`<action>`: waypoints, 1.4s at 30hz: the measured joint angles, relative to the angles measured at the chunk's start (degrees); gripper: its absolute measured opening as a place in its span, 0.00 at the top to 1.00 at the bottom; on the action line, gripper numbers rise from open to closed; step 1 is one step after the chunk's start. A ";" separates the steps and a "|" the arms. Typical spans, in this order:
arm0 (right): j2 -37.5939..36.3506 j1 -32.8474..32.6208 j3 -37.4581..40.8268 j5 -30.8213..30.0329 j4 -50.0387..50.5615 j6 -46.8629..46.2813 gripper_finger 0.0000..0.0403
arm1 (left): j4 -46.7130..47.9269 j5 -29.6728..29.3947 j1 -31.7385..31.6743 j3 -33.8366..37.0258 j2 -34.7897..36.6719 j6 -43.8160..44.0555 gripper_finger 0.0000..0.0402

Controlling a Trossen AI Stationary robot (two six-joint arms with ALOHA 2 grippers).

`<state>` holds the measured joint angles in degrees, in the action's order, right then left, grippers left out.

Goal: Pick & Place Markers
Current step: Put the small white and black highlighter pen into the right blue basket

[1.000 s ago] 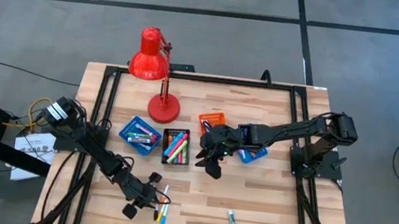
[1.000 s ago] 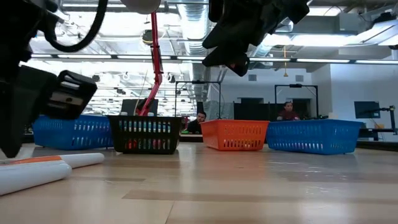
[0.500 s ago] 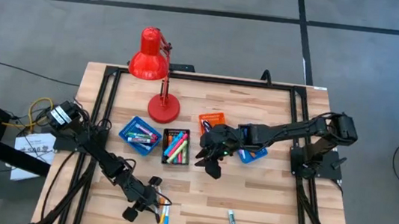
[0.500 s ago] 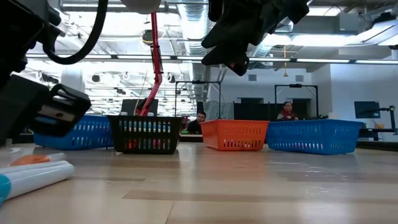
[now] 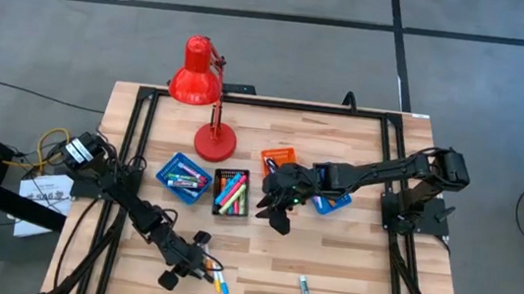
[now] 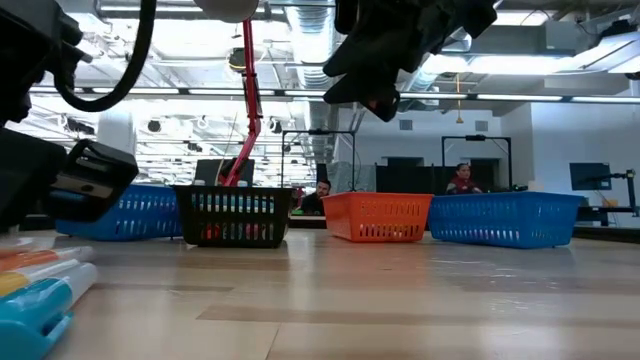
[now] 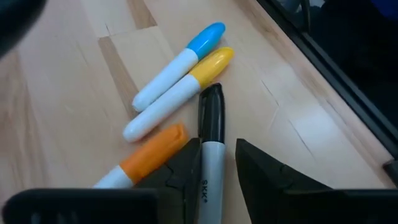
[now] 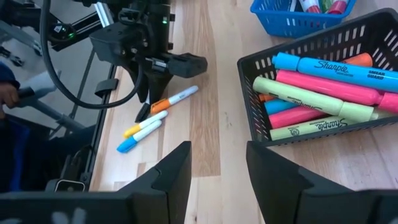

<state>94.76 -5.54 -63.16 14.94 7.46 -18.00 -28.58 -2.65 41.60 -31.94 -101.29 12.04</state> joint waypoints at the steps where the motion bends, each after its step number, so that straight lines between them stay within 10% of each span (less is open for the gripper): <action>1: 0.00 0.00 0.00 0.00 -0.12 0.00 0.64 | 0.01 -0.48 0.02 0.00 -0.02 -0.82 0.75; 11: 0.02 -0.09 0.00 -2.78 -0.28 0.02 0.65 | -0.09 -6.39 -0.51 -0.02 -0.07 -3.10 0.91; 31: 0.04 -0.43 0.90 -3.08 -0.18 0.97 0.65 | -1.23 -13.50 -10.88 -2.08 11.29 -13.99 0.88; 42: 5.11 -3.77 2.34 -8.65 -13.63 26.60 0.65 | 10.28 -23.09 -13.30 -1.99 26.41 -16.47 0.88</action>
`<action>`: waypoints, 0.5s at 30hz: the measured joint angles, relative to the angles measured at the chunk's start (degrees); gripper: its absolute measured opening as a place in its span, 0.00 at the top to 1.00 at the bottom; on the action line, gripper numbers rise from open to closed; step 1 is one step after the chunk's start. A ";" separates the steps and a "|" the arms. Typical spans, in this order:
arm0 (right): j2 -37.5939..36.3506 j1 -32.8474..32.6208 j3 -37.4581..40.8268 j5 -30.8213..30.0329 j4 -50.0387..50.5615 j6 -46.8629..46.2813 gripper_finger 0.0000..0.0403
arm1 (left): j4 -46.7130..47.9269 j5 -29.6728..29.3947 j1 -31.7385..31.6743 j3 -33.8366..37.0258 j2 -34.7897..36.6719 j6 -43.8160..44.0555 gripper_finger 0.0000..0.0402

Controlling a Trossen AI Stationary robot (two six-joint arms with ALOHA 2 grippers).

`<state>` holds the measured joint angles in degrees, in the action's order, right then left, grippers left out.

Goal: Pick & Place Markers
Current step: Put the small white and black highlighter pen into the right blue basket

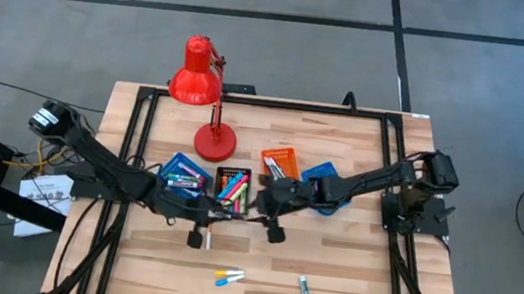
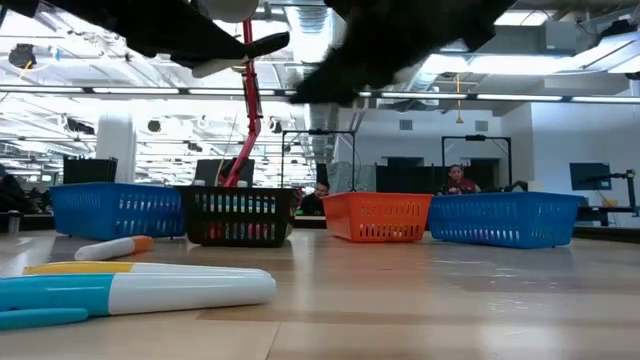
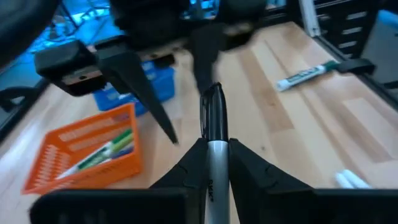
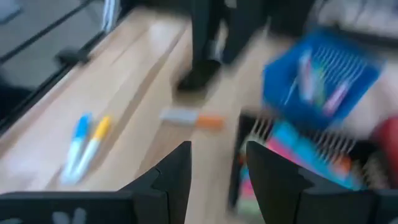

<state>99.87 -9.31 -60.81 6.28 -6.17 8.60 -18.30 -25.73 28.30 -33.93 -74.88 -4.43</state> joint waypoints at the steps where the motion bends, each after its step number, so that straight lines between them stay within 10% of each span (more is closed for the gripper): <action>1: 1.04 -0.23 -0.16 -1.30 -3.68 1.40 0.65 | 0.30 -0.31 -0.22 0.00 0.29 -0.12 0.88; 15: 3.22 -1.59 -0.09 -13.78 -12.41 3.89 0.65 | 1.61 -5.81 -2.17 0.00 0.43 -0.27 0.89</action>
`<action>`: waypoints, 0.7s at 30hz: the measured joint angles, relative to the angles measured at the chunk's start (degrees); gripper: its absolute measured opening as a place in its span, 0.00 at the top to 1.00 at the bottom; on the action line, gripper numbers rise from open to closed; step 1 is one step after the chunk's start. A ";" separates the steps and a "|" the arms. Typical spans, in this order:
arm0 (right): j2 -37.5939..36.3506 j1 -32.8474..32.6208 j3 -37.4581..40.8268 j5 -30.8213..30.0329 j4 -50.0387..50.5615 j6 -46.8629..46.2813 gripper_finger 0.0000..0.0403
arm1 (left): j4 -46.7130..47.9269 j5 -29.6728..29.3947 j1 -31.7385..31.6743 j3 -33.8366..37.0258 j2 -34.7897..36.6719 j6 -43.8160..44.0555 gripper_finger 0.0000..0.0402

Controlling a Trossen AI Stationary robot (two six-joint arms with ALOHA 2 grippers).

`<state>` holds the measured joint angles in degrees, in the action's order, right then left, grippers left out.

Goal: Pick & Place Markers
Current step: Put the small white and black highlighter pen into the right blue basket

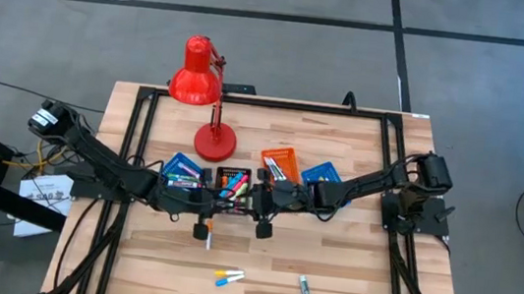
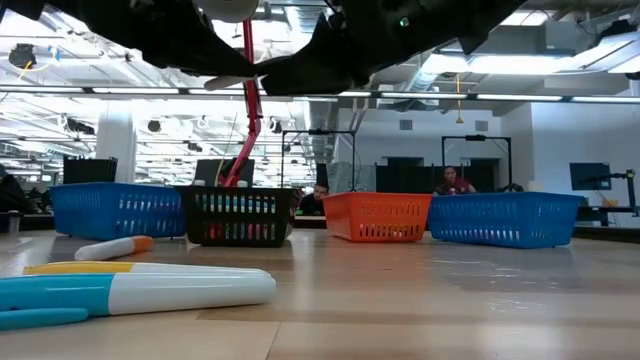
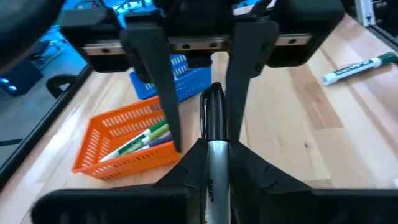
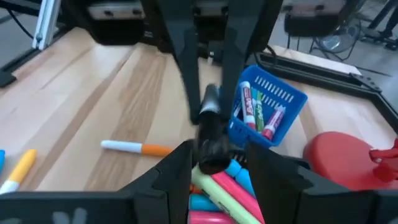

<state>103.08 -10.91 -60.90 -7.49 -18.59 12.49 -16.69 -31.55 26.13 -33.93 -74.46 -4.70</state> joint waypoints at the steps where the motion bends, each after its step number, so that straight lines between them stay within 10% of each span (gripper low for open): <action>1: 0.00 -0.19 0.00 -0.09 0.27 0.06 0.65 | 0.16 -0.64 0.02 0.00 0.00 0.00 0.89; 21: -0.02 -0.56 0.00 -0.24 -2.62 0.02 0.81 | 1.46 -2.50 0.04 0.00 0.00 -0.01 0.87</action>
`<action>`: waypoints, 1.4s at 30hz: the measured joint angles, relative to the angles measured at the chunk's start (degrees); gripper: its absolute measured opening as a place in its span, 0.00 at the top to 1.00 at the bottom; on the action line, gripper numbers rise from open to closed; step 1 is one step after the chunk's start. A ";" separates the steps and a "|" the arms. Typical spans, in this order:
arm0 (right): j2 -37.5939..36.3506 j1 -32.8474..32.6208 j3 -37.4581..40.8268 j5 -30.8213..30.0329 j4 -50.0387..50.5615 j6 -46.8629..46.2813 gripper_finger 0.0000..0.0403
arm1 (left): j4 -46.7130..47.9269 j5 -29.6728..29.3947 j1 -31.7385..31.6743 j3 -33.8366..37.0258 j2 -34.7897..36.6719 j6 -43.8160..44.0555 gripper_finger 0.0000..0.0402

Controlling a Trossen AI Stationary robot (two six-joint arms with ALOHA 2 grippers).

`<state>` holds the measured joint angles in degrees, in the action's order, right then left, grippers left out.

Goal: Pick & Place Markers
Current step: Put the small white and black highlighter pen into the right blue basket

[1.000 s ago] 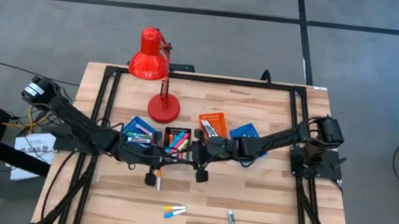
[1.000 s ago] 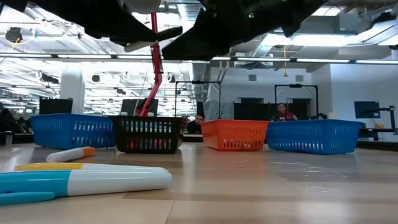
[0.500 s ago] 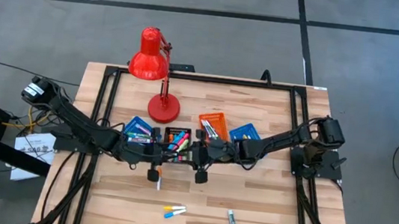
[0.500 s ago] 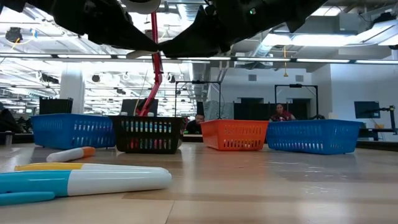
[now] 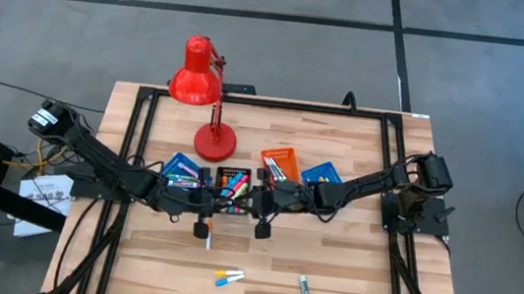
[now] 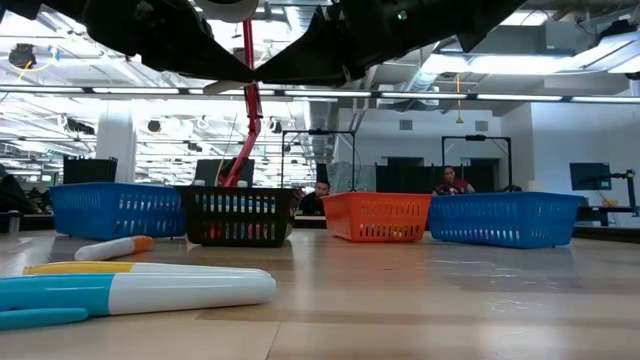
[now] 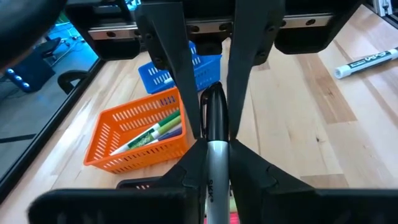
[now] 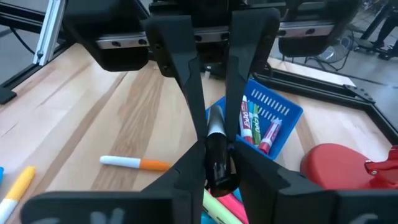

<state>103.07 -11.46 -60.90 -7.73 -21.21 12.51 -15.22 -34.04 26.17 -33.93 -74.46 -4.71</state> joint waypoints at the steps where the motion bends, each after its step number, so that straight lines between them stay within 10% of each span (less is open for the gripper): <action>1: 0.00 0.00 0.00 0.01 -0.26 0.00 0.82 | 0.00 -0.04 0.00 0.00 0.01 0.01 0.87; 13: -0.02 -0.05 -0.07 -1.24 2.17 -3.71 0.86 | 0.01 -0.53 -0.07 0.00 0.04 0.07 0.73; 21: -7.12 -2.23 0.02 -19.56 24.99 -11.01 0.86 | -0.02 -4.27 -0.09 -0.01 0.04 0.07 0.63; 27: -19.81 -6.98 -0.09 -35.16 51.26 -29.89 0.86 | 0.24 -4.26 -0.04 -0.02 0.04 0.24 0.63; 34: -22.37 -9.63 0.77 -37.26 85.49 -68.42 0.86 | 0.22 -4.09 -0.04 -0.02 0.04 0.50 0.63; 42: -21.23 -8.70 7.83 -31.76 82.16 -73.60 0.85 | 0.12 -4.09 -0.04 -0.02 0.04 0.66 0.64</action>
<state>81.83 -20.16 -53.07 -39.49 60.95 -61.09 -15.10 -38.13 26.13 -33.95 -74.41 -4.05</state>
